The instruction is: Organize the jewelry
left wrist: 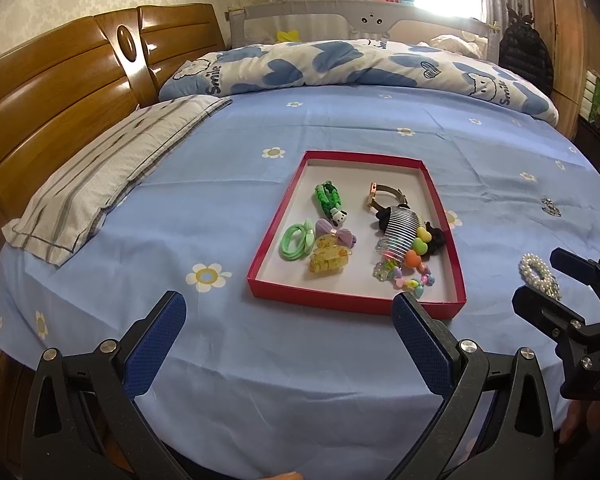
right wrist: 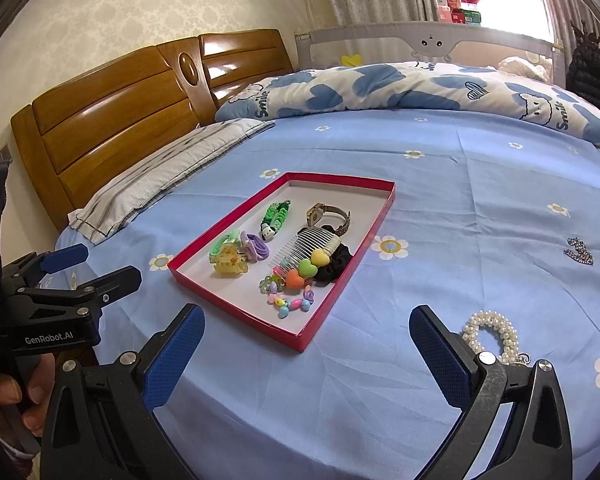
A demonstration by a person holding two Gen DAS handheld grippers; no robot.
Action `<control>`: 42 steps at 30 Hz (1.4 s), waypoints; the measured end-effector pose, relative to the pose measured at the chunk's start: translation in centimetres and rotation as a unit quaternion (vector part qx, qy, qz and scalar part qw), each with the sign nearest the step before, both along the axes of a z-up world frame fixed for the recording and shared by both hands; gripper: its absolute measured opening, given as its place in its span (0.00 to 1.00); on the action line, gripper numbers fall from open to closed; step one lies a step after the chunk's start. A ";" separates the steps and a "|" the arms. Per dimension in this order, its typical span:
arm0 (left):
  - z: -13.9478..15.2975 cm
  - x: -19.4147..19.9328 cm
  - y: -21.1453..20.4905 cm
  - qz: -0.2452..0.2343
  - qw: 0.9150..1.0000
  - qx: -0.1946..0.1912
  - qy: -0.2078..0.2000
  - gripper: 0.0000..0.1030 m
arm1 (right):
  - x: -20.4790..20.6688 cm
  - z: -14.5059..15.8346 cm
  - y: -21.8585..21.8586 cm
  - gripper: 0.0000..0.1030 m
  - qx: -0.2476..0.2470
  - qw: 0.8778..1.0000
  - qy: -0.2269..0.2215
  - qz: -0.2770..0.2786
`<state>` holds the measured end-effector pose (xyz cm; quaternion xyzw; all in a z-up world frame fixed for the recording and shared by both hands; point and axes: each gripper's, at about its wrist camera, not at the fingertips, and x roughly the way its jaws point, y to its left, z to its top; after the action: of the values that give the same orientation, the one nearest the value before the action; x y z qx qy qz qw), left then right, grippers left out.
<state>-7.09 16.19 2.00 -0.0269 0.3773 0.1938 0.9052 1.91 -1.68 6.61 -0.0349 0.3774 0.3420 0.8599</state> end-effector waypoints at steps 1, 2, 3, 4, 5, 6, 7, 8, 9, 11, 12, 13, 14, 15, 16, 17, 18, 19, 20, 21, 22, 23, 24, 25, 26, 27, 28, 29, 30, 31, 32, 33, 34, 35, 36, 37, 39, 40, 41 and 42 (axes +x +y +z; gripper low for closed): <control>0.0 0.0 0.1 -0.001 1.000 0.000 0.000 1.00 | 0.0 0.0 0.0 1.00 0.000 1.000 0.000 0.000; 0.0 0.0 0.0 -0.001 1.000 -0.001 0.000 1.00 | 0.0 0.0 0.0 1.00 0.000 1.000 0.000 0.000; 0.0 0.0 0.0 -0.001 1.000 -0.001 0.000 1.00 | 0.1 0.0 0.0 1.00 0.000 1.000 0.000 0.000; 0.0 0.0 0.1 -0.001 1.000 0.000 0.000 1.00 | 0.1 0.0 0.0 1.00 0.000 1.000 0.000 0.000; 0.0 0.0 0.1 -0.001 1.000 0.000 0.000 1.00 | 0.1 0.0 0.0 1.00 0.000 1.000 0.000 0.000; 0.0 0.0 0.1 -0.001 1.000 0.000 0.000 1.00 | 0.1 0.0 0.0 1.00 0.000 1.000 0.000 0.000; 0.0 0.0 0.1 0.000 1.000 0.000 0.001 1.00 | 0.1 0.1 0.0 1.00 0.000 1.000 0.000 0.000; 0.0 0.0 0.1 0.000 1.000 0.000 0.000 1.00 | 0.1 0.1 0.0 1.00 0.000 1.000 0.000 0.000; 0.0 0.0 0.1 0.000 1.000 0.000 0.000 1.00 | 0.1 0.1 0.0 1.00 0.000 1.000 0.000 0.000; 0.0 0.0 0.0 0.000 1.000 0.000 0.001 1.00 | 0.0 0.1 0.0 1.00 0.000 1.000 0.000 0.000; 0.0 0.0 0.1 0.000 1.000 0.000 0.001 1.00 | 0.1 0.1 0.0 1.00 0.001 1.000 0.000 0.000; -0.1 0.0 0.1 0.000 1.000 0.001 0.002 1.00 | 0.1 0.1 0.0 1.00 0.001 1.000 -0.001 0.000; -0.1 0.0 0.1 0.000 1.000 0.001 0.002 1.00 | 0.1 0.1 0.0 1.00 0.001 1.000 -0.001 0.000; -0.2 0.0 0.1 0.000 1.000 0.000 0.003 1.00 | 0.1 0.1 0.0 1.00 0.001 1.000 -0.001 0.000; -0.2 0.0 0.1 0.001 1.000 0.000 0.003 1.00 | 0.1 0.1 0.0 1.00 0.001 1.000 -0.001 0.000; -0.2 0.0 0.1 0.001 1.000 0.000 0.003 1.00 | 0.1 0.1 0.0 1.00 0.001 1.000 -0.001 0.000; -0.2 0.0 0.1 0.001 1.000 0.000 0.003 1.00 | 0.1 0.2 0.1 1.00 0.002 1.000 -0.002 0.000; -0.2 0.0 0.1 0.001 1.000 0.001 0.003 1.00 | 0.0 0.2 0.1 1.00 0.002 1.000 -0.002 0.000; -0.2 0.0 0.1 0.001 1.000 0.001 0.003 1.00 | 0.0 0.2 0.1 1.00 0.002 1.000 -0.002 0.000; -0.2 0.0 0.2 0.002 1.000 0.001 0.003 1.00 | 0.0 0.2 0.2 1.00 0.002 1.000 -0.002 0.000; -0.2 0.0 0.2 0.002 1.000 0.001 0.003 1.00 | 0.0 0.2 0.2 1.00 0.002 1.000 -0.002 0.000; -0.3 -0.1 0.2 0.002 1.000 0.001 0.004 1.00 | 0.0 0.2 0.2 1.00 0.002 1.000 -0.002 0.000; -0.3 0.0 0.2 0.003 1.000 0.001 0.004 1.00 | 0.0 0.2 0.2 1.00 0.002 1.000 -0.002 0.000; -0.3 -0.1 0.2 0.004 1.000 0.002 0.004 1.00 | 0.0 0.2 0.2 1.00 0.002 1.000 -0.002 0.000; -0.3 -0.1 0.2 0.004 1.000 0.004 0.004 1.00 | 0.0 0.2 0.1 1.00 0.002 1.000 -0.002 -0.001; -0.3 -0.1 0.2 0.004 1.000 0.004 0.004 1.00 | 0.0 0.2 0.2 1.00 0.002 1.000 -0.002 0.000; -0.3 -0.1 0.2 0.005 1.000 0.005 0.004 1.00 | 0.0 0.2 0.2 1.00 0.002 1.000 -0.002 0.000; -0.4 -0.1 0.2 0.005 1.000 0.004 0.004 1.00 | 0.0 0.2 0.1 1.00 0.002 1.000 -0.002 -0.001; -0.4 -0.1 0.2 0.004 1.000 0.004 0.004 1.00 | 0.0 0.2 0.1 1.00 0.002 1.000 -0.002 0.000; -0.4 -0.1 0.2 0.005 1.000 0.004 0.005 1.00 | 0.0 0.2 0.1 1.00 0.002 1.000 -0.002 0.000; -0.4 -0.1 0.2 0.006 1.000 0.004 0.006 1.00 | 0.0 0.2 0.1 1.00 0.002 1.000 -0.002 0.000; -0.4 -0.1 0.2 0.006 1.000 0.004 0.006 1.00 | 0.0 0.2 0.1 1.00 0.002 1.000 -0.002 0.000; -0.4 -0.2 0.2 0.007 1.000 0.004 0.006 1.00 | 0.1 0.3 0.2 1.00 0.003 1.000 -0.002 0.000; -0.4 -0.2 0.2 0.007 1.000 0.004 0.006 1.00 | 0.0 0.4 0.2 1.00 0.002 1.000 -0.002 0.000; -0.3 -0.2 0.2 0.008 1.000 0.004 0.006 1.00 | 0.0 0.4 0.2 1.00 0.003 1.000 -0.002 0.000; -0.3 -0.2 0.2 0.007 1.000 0.004 0.006 1.00 | 0.0 0.4 0.2 1.00 0.003 1.000 -0.002 0.000; -0.3 -0.2 0.2 0.007 1.000 0.004 0.006 1.00 | 0.0 0.4 0.2 1.00 0.003 1.000 -0.002 0.000; -0.3 -0.2 0.2 0.007 1.000 0.004 0.006 1.00 | 0.0 0.4 0.2 1.00 0.002 1.000 -0.003 0.000; -0.3 -0.2 0.2 0.006 1.000 0.005 0.006 1.00 | 0.0 0.4 0.3 1.00 0.003 1.000 -0.002 0.000; -0.3 -0.2 0.2 0.006 1.000 0.005 0.006 1.00 | 0.0 0.4 0.2 1.00 0.003 1.000 -0.002 0.000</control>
<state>-7.26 16.35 1.70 -0.0236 0.3820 0.2013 0.9017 1.94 -1.45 7.01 -0.0329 0.3748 0.3435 0.8605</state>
